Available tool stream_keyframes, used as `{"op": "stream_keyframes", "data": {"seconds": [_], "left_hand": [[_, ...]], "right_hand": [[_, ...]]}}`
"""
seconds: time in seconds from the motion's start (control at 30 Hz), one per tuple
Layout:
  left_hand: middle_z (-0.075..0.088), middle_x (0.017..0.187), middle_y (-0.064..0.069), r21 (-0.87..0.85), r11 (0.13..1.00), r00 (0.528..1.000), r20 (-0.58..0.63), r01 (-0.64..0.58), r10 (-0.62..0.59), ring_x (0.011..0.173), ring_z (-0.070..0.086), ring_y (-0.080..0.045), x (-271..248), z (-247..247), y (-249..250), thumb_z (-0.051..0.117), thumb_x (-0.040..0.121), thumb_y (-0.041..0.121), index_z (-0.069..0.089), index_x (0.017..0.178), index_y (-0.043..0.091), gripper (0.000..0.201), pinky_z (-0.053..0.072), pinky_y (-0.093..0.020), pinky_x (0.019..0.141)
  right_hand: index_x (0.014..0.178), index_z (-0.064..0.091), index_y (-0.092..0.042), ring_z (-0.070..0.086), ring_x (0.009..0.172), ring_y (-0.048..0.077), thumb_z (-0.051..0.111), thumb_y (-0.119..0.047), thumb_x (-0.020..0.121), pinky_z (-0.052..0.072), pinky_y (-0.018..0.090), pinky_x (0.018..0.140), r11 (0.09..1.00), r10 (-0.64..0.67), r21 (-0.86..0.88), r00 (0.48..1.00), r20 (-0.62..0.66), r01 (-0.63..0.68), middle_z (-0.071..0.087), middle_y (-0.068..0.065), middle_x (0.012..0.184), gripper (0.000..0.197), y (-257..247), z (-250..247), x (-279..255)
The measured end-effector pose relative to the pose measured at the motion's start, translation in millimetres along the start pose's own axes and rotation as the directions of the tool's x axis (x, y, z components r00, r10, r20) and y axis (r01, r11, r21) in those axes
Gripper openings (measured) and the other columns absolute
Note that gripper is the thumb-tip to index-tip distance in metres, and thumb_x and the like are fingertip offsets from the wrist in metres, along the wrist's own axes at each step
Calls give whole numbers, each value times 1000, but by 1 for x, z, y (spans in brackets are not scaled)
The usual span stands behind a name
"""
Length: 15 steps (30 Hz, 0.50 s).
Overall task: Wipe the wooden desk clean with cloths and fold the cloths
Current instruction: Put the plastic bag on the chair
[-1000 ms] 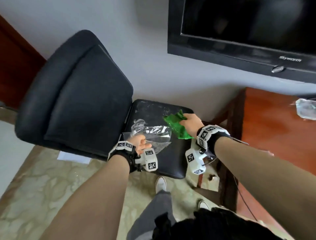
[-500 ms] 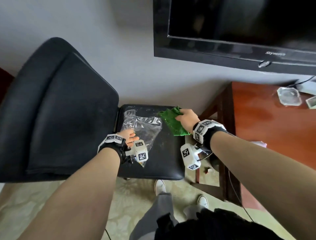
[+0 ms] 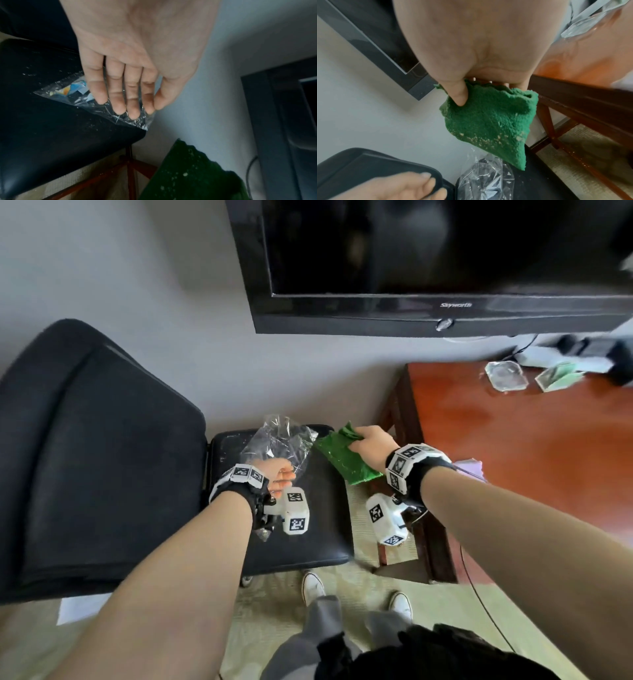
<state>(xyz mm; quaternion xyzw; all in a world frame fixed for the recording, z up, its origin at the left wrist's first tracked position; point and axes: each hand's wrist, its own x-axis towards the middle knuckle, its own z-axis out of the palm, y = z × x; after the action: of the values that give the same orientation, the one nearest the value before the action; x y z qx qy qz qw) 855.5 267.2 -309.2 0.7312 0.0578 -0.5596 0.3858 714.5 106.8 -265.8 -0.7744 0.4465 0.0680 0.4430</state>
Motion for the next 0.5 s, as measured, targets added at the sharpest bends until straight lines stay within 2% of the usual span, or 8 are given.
{"op": "stream_keyframes", "data": {"seconds": [0.07, 0.1, 0.2, 0.27, 0.33, 0.4, 0.5], "left_hand": [[62, 82, 2, 26, 999, 999, 31, -32, 31, 68, 55, -12, -7, 22, 8, 54, 99, 19, 55, 80, 16, 20, 33, -13, 35], [63, 83, 1, 36, 998, 997, 46, -57, 56, 70, 57, -12, -10, 34, 12, 57, 98, 20, 58, 81, 16, 17, 35, -13, 37], [68, 93, 1, 112, 979, 983, 82, -170, 161, 76, 61, -11, -20, 74, 25, 63, 94, 21, 63, 84, 19, 10, 46, -24, 59], [70, 95, -1, 181, 943, 958, 122, -278, 259, 79, 62, -12, -32, 106, 36, 66, 92, 19, 69, 86, 20, 6, 47, -25, 64], [72, 94, 1, 283, 862, 906, 181, -420, 382, 80, 64, -10, -47, 140, 42, 68, 90, 19, 73, 90, 23, 7, 50, -25, 69], [72, 91, 3, 385, 746, 840, 257, -543, 478, 82, 64, -9, -65, 176, 46, 70, 88, 19, 75, 92, 27, 11, 52, -26, 74], [73, 96, 0, 460, 570, 729, 362, -681, 580, 79, 64, -3, -90, 236, 47, 75, 82, 16, 76, 98, 25, 19, 50, -24, 73]], "right_hand": [[117, 69, -22, 66, 98, 28, 61, -17, 88, 52, 36, 91, 1000, 14, -3, 1000, -27, -14, 71, 10, 105, 31, 17, -14, -10], [117, 69, -22, 66, 98, 28, 60, -16, 89, 52, 35, 91, 1000, 15, -3, 999, -39, -15, 71, 10, 105, 30, 25, -22, -15], [124, 65, -19, 65, 100, 28, 60, -17, 91, 49, 29, 82, 1000, 29, -9, 997, -71, -30, 69, 10, 111, 33, 51, -48, -28], [130, 61, -18, 62, 99, 25, 61, -18, 92, 41, 23, 76, 999, 36, -28, 994, -103, -39, 66, 11, 116, 38, 70, -69, -38], [125, 64, -18, 61, 92, 24, 61, -17, 91, 39, 23, 73, 998, 27, -48, 993, -113, -33, 68, 11, 112, 35, 89, -90, -51], [113, 69, -19, 63, 89, 26, 60, -16, 90, 41, 24, 70, 998, 11, -58, 993, -122, -18, 69, 10, 100, 25, 111, -113, -65], [104, 70, -21, 63, 85, 25, 61, -17, 89, 42, 25, 68, 1000, -3, -31, 987, -161, -3, 68, 6, 91, 18, 150, -150, -89]]}}
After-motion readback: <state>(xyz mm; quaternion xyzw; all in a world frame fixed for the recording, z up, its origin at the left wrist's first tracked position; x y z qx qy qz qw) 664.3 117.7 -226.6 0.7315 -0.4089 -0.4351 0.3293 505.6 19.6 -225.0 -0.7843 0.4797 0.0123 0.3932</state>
